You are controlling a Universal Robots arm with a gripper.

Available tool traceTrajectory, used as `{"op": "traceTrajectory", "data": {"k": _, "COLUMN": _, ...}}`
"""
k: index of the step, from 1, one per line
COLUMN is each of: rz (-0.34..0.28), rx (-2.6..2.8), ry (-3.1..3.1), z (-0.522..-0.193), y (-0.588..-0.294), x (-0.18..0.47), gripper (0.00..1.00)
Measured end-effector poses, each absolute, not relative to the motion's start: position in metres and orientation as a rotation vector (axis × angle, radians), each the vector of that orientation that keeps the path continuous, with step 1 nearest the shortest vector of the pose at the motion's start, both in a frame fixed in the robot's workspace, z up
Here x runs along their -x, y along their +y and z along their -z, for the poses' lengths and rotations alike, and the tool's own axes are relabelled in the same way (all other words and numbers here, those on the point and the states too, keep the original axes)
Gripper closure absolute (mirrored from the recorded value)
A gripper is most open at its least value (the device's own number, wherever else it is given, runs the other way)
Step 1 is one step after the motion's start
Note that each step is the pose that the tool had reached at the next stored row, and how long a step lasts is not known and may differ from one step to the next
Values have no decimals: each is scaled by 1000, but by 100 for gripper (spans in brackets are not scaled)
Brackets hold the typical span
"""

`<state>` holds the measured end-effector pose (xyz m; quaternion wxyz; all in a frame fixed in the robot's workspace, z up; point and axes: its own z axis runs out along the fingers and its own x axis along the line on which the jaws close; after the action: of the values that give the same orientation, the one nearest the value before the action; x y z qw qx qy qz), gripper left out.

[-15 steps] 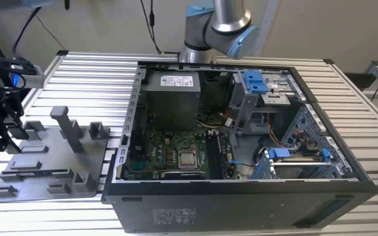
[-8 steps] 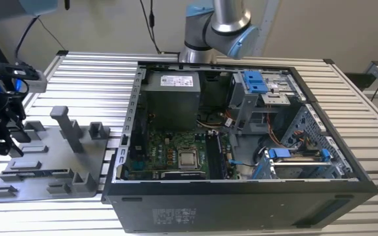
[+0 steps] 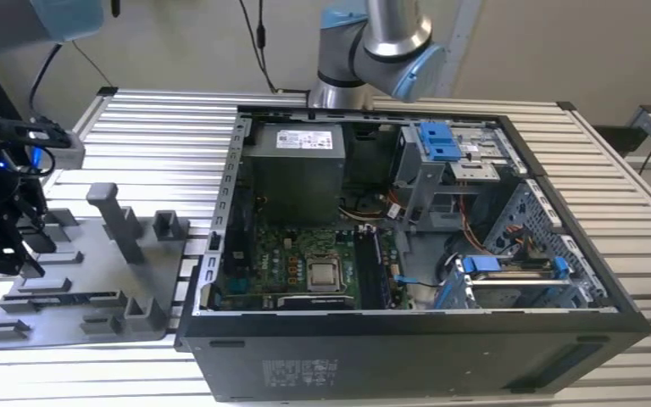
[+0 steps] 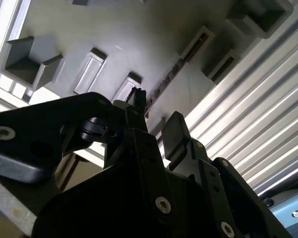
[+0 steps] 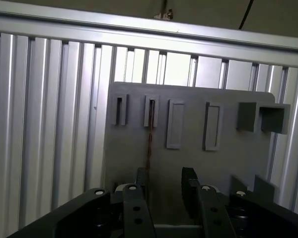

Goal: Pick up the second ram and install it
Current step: 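Pick up the second ram and move it above second insertion slot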

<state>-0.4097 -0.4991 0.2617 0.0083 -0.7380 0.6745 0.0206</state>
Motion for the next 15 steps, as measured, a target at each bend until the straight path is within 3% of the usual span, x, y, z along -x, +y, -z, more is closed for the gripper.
{"op": "traceTrajectory", "data": {"k": 15, "rz": -64, "rx": 2313, "ry": 2101, "z": -236, "y": -504, "x": 409, "gripper": 58}}
